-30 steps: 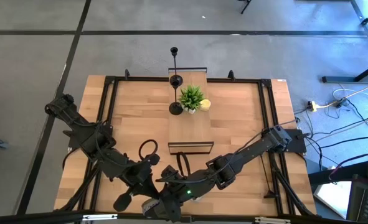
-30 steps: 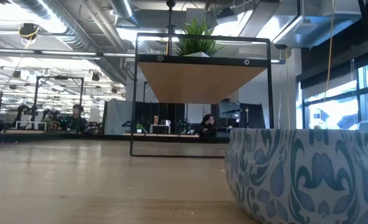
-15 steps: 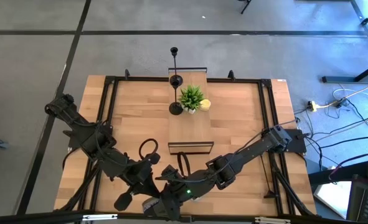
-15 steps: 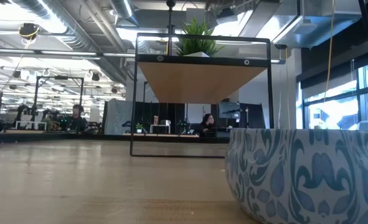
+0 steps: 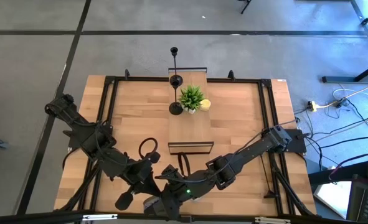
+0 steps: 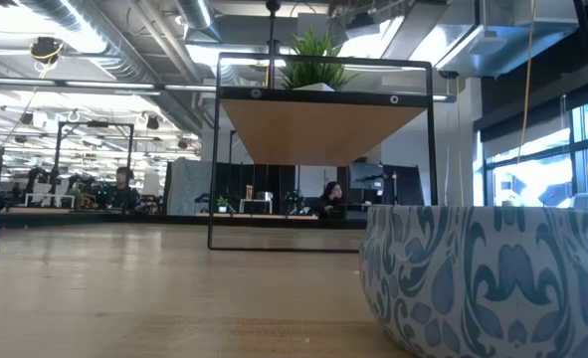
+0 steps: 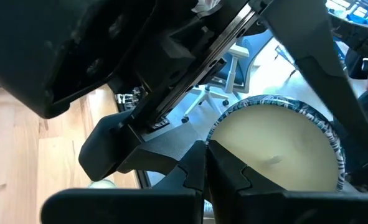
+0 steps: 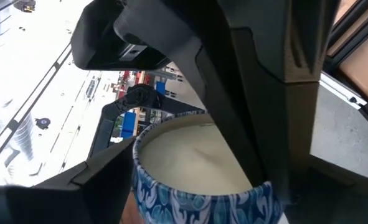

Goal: Pick & Place candle stick holders
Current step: Put the top blue scented candle on the shelf

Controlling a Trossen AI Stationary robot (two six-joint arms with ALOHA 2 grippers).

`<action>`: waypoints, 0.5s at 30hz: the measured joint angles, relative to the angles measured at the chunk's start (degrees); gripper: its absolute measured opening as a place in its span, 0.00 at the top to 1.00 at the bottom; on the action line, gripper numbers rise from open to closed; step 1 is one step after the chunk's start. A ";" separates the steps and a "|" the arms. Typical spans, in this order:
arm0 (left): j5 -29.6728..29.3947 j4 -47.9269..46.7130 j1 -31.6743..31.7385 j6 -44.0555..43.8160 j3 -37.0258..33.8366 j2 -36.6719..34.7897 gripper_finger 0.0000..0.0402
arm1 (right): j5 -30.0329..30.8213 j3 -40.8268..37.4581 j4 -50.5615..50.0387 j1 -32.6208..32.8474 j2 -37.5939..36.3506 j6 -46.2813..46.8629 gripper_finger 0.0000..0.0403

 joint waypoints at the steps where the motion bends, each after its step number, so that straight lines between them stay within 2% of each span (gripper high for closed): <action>1: 0.00 0.00 0.00 0.19 0.00 0.00 1.00 | 0.10 0.00 -0.06 0.00 0.00 0.00 0.20; 5: -0.04 -0.04 0.00 0.27 0.00 0.00 1.00 | 0.84 -0.02 -0.36 0.00 0.00 0.02 0.26; 15: 2.10 -0.25 0.09 0.27 0.00 -0.33 0.99 | 1.46 -0.02 -0.02 -0.11 0.00 -0.05 0.25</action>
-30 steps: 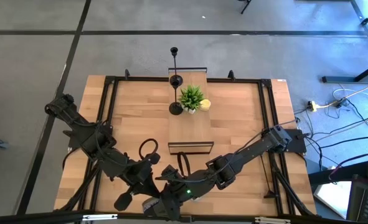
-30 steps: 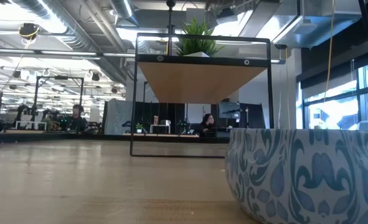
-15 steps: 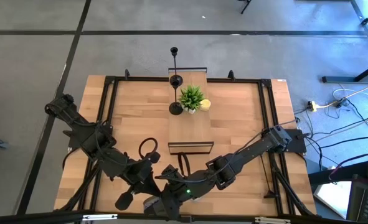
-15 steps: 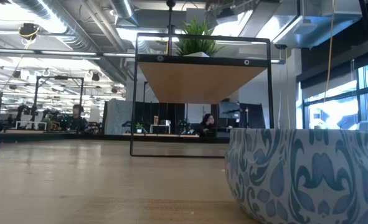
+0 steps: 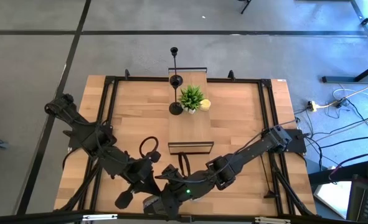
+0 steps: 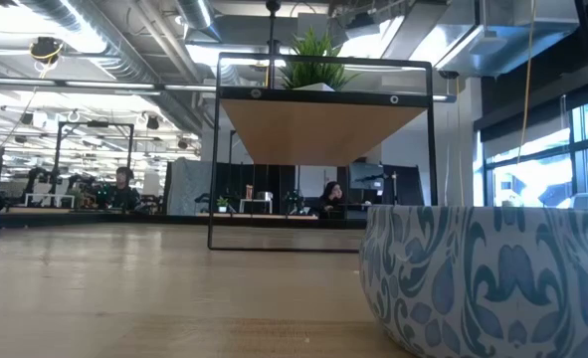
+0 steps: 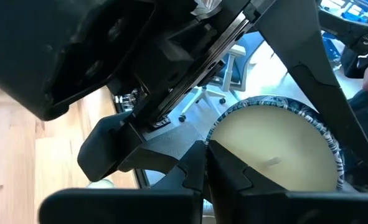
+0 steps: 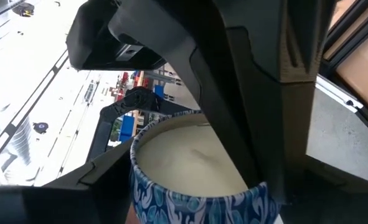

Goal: Pick & Place candle stick holders
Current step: Put the top blue scented candle on the shelf

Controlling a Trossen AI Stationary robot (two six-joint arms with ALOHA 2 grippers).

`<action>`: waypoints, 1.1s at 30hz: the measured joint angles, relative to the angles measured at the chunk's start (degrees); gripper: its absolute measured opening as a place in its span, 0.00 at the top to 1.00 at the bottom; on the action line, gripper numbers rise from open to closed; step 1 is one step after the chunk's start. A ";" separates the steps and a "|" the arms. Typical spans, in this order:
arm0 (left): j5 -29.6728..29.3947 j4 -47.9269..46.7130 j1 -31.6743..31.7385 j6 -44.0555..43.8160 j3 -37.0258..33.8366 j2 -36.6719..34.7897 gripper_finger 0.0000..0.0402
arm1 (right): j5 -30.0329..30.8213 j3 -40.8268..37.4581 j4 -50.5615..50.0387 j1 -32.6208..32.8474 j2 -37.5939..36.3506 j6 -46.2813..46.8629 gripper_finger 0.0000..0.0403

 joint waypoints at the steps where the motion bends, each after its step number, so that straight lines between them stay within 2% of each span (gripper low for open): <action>1: -0.10 -0.30 0.00 -0.05 0.00 -0.29 0.98 | 0.01 0.00 0.07 -0.06 0.00 -0.01 0.25; 14: -14.41 -7.14 -0.16 -2.30 -0.02 -8.97 0.69 | 0.60 0.00 2.95 -0.11 -0.09 -2.57 0.26; 21: -20.40 -11.42 -2.78 -5.13 -0.02 -11.43 0.67 | 9.03 0.00 3.65 -0.05 -2.31 -16.65 0.26; 23: -22.45 -11.63 -4.33 -5.87 -0.02 -11.43 0.68 | 12.99 0.02 1.03 -0.09 -4.20 -20.48 0.26; 26: -25.88 -12.87 -6.91 -7.73 -0.02 -11.41 0.68 | 22.03 0.02 -4.38 0.42 -7.98 -24.98 0.26; 33: -34.27 -16.90 -12.71 -14.10 -0.02 -10.26 0.68 | 47.79 0.11 -21.76 4.15 -17.07 -30.64 0.26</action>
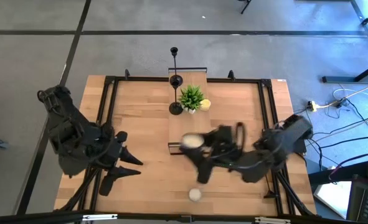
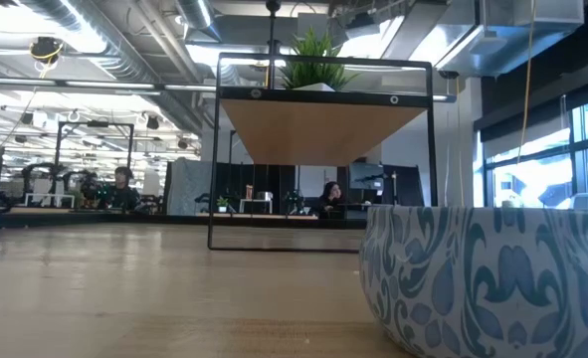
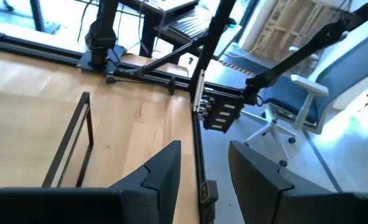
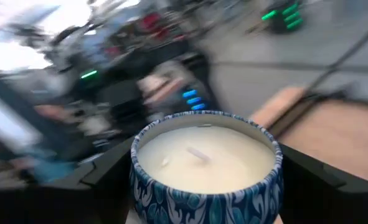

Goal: Pick & Place candle stick holders
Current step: Put the top blue scented candle on the shelf

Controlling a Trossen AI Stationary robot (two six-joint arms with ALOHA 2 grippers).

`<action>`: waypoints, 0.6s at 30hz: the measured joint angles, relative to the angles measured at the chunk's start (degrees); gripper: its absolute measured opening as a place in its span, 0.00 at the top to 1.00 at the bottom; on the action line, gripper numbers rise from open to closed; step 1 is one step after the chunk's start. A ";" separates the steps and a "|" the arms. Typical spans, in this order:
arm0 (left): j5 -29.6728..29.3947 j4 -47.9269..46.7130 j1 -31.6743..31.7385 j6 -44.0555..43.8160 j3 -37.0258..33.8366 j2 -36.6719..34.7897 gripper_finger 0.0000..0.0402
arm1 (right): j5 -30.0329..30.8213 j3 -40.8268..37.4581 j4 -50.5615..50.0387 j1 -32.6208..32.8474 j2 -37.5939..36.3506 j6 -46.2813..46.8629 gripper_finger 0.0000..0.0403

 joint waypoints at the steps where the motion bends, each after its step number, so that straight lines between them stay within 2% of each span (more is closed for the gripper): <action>1: -0.96 -0.27 -0.78 -0.84 0.00 0.21 0.68 | 2.71 0.02 -3.32 0.36 -0.92 0.61 0.26; 3: -3.10 -0.82 -2.27 -2.24 -0.02 0.55 0.68 | 5.76 0.02 -11.21 0.95 -2.53 3.62 0.26; 6: -7.21 -1.11 -4.06 -4.07 -0.02 1.04 0.68 | 5.79 0.02 -22.14 1.21 -4.08 10.23 0.26; 12: -14.80 -4.41 -5.60 -9.20 -0.02 1.48 0.68 | -1.40 -0.04 -39.30 -0.24 -4.50 20.40 0.26; 15: -17.07 -6.49 -4.99 -12.11 -0.02 1.50 0.68 | -5.19 -0.04 -41.97 -1.87 -4.35 19.63 0.26; 18: -18.44 -8.61 -3.31 -14.90 -0.02 1.50 0.68 | -10.12 -0.07 -40.97 -3.95 -4.28 13.87 0.26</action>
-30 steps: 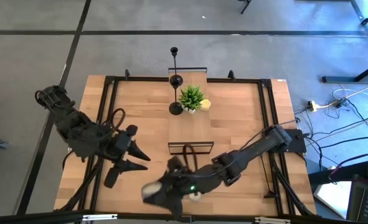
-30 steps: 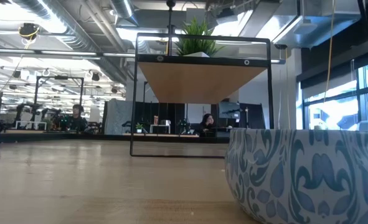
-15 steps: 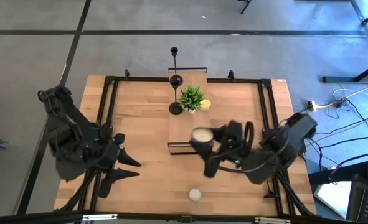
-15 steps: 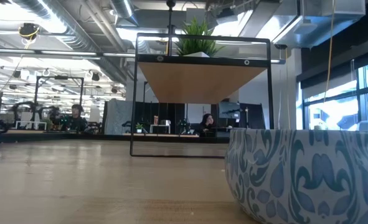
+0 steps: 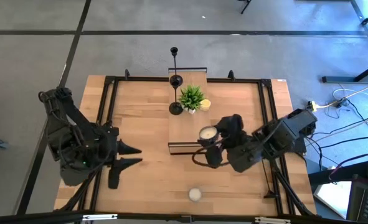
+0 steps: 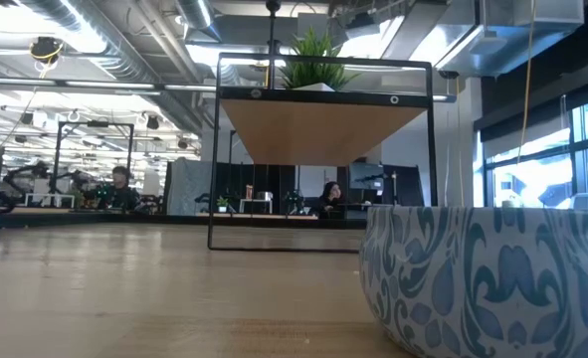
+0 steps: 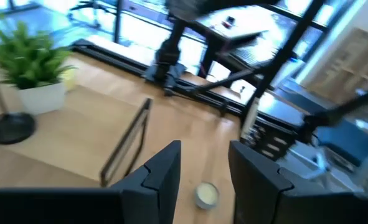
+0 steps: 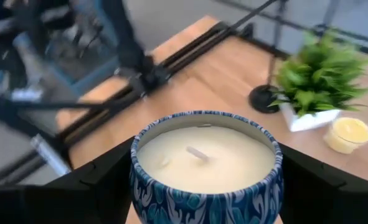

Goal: Pick & Place candle stick holders
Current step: Put the top blue scented candle on the shelf

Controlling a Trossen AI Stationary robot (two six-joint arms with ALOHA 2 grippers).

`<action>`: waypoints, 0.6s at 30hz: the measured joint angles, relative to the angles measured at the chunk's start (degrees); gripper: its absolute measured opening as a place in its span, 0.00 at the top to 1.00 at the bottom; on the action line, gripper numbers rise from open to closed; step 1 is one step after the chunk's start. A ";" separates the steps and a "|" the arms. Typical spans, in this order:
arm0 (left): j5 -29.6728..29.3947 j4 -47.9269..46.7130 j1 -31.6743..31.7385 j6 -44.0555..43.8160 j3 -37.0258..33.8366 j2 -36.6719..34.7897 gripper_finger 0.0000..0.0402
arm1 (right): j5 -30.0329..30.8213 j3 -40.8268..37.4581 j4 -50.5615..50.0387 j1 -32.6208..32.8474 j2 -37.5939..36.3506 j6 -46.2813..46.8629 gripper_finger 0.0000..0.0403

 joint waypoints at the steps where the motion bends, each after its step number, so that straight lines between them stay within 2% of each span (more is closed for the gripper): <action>1: -0.27 -0.51 0.68 -1.08 0.00 0.00 0.68 | -2.13 0.00 1.36 -0.81 0.00 -2.54 0.26; 10: -1.01 -0.94 6.62 -3.95 0.00 -0.02 0.68 | -25.95 0.00 25.56 -9.35 0.02 -32.09 0.26; 14: -2.59 -0.92 7.91 -6.26 0.00 -0.01 0.68 | -33.73 0.00 24.74 -13.74 -1.12 -38.35 0.26; 18: -5.25 -0.92 8.10 -9.39 0.00 0.48 0.68 | -35.99 0.00 19.60 -17.53 -3.31 -43.98 0.26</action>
